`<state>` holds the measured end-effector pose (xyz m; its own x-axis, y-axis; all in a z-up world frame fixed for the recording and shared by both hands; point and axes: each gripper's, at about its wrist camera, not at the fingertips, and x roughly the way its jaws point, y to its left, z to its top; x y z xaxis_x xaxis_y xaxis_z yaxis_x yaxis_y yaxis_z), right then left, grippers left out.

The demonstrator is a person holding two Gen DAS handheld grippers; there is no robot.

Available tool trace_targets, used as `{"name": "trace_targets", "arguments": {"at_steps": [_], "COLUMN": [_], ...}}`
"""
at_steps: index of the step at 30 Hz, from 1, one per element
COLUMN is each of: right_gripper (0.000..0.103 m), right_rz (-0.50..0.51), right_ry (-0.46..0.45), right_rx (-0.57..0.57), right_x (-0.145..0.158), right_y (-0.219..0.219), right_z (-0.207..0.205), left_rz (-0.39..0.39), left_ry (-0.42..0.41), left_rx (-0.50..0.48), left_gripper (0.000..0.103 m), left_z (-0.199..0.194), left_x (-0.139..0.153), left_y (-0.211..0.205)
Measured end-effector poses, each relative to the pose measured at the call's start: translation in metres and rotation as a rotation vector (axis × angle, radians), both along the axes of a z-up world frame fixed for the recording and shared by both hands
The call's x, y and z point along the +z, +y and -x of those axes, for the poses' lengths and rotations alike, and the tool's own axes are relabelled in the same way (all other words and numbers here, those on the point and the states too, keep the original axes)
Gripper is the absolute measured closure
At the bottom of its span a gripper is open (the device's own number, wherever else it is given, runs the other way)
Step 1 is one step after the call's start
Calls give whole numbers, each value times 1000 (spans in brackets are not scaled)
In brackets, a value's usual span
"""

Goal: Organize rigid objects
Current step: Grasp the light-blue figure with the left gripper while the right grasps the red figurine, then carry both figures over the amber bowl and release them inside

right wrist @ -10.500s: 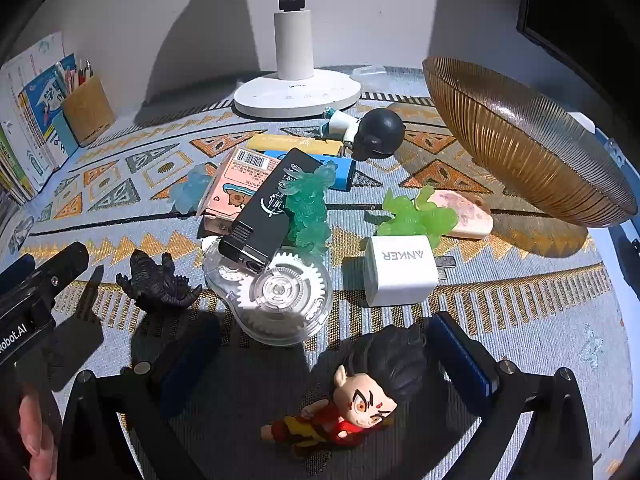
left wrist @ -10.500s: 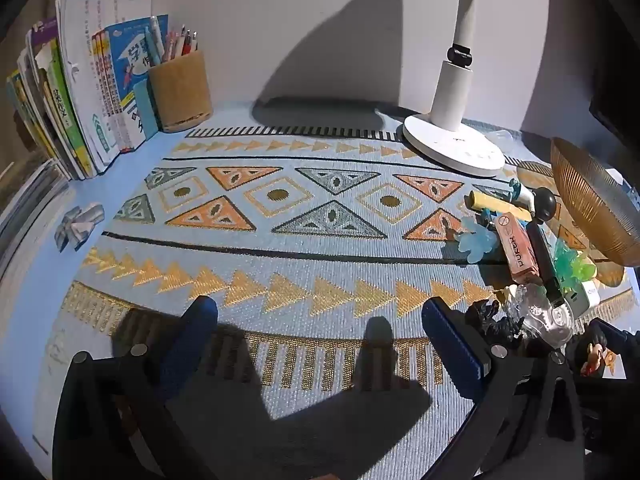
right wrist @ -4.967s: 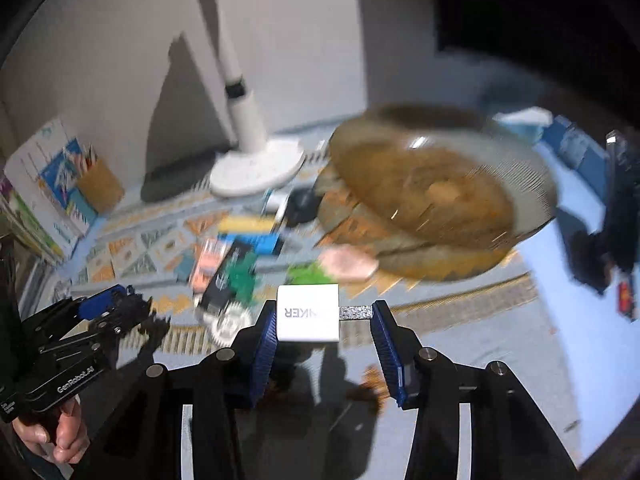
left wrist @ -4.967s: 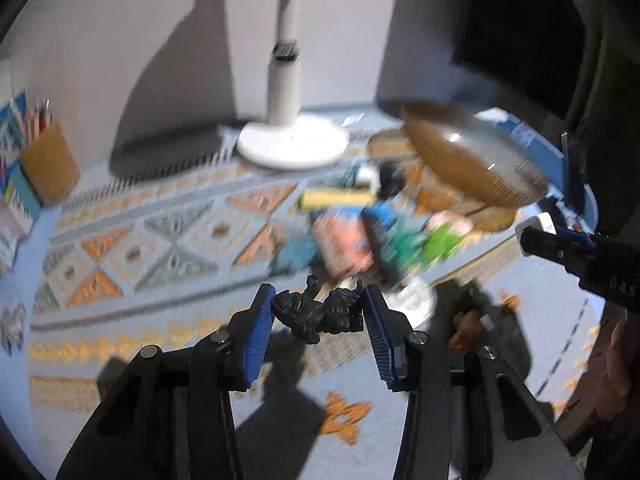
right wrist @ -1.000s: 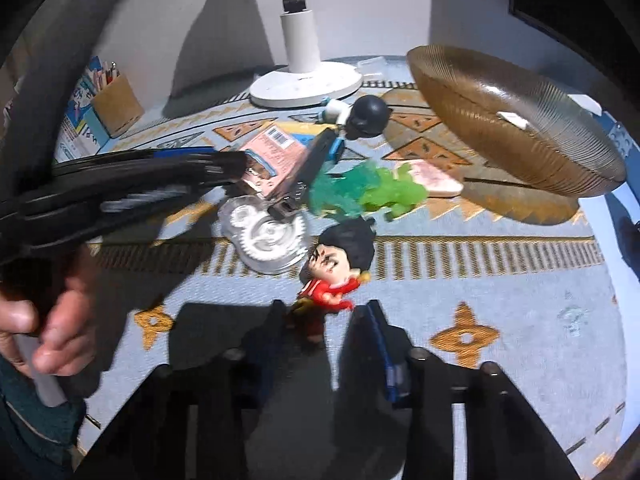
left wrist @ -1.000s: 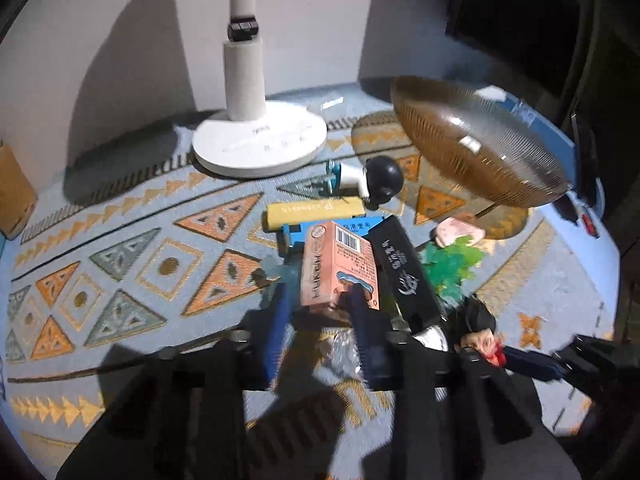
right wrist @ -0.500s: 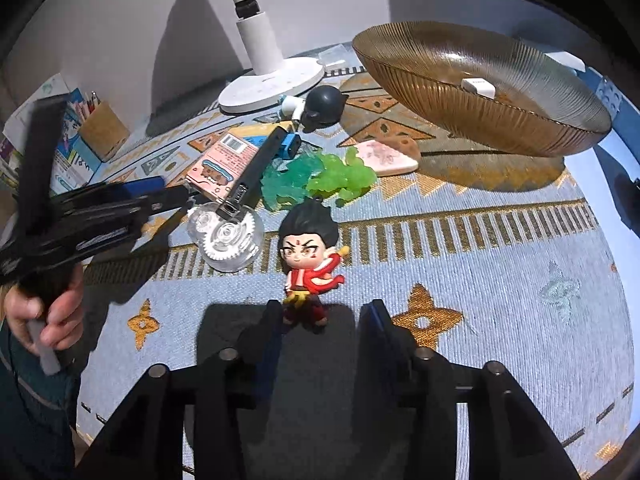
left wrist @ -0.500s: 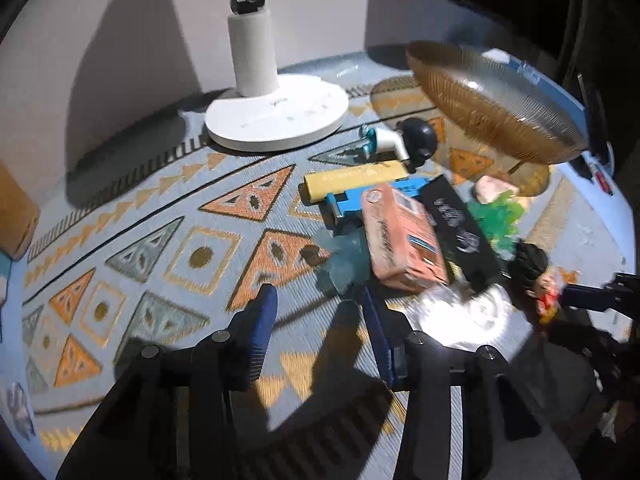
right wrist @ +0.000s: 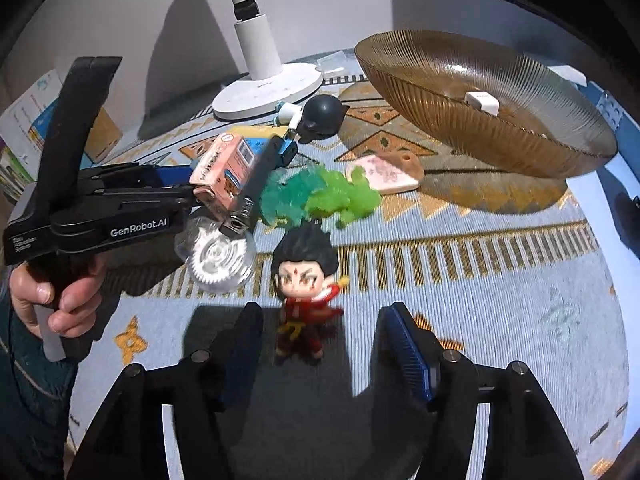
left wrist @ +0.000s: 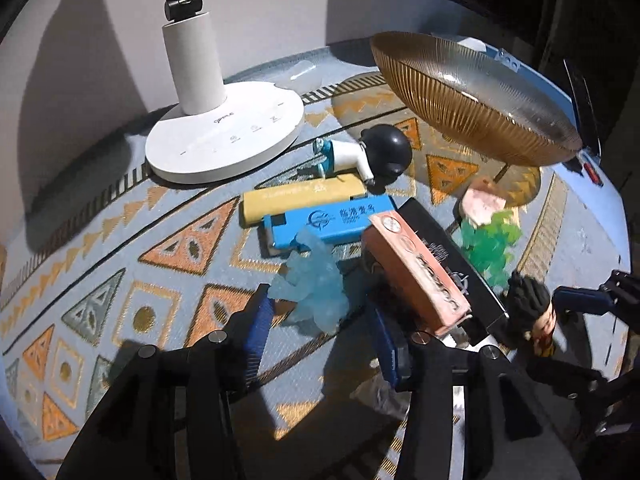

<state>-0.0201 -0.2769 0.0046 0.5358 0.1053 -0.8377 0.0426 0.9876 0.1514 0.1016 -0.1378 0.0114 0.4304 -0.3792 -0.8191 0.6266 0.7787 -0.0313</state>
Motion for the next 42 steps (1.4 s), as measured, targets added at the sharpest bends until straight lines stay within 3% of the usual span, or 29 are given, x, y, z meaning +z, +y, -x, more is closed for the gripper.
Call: {"name": "trace_targets", "arguments": {"at_steps": [2,6,9,14,19,25,31,36,42], "right_gripper": [41,66,66,67,66,66,66,66,67], "right_rz": [19,65,47,-82,-64,42,80,73,-65], "right_ry": [-15,-42,-38,-20,-8,-20,-31,-40,-67], "right_rx": [4,31,53,79,118,160,168,161,156], "right_x": [-1,-1,0,1,0,2,-2,-2,13], "right_y": [4,12,12,1,6,28,36,35,23], "right_z": [-6,-11,-7,9,26,38,41,42,47], "left_rz": [21,48,75,118,128,138,117,127,121], "left_ry": [-18,-22,-34,-65,-63,-34,-50,-48,-71], "left_rx": [11,26,62,141,210,243,255,269,273], "left_gripper": [72,74,74,74,74,74,74,74,74], "left_z": [0,4,14,46,75,81,81,82,87], "left_x": [1,3,11,27,19,4,2,3,16], "left_y": [0,4,22,65,92,93,90,93,89]}}
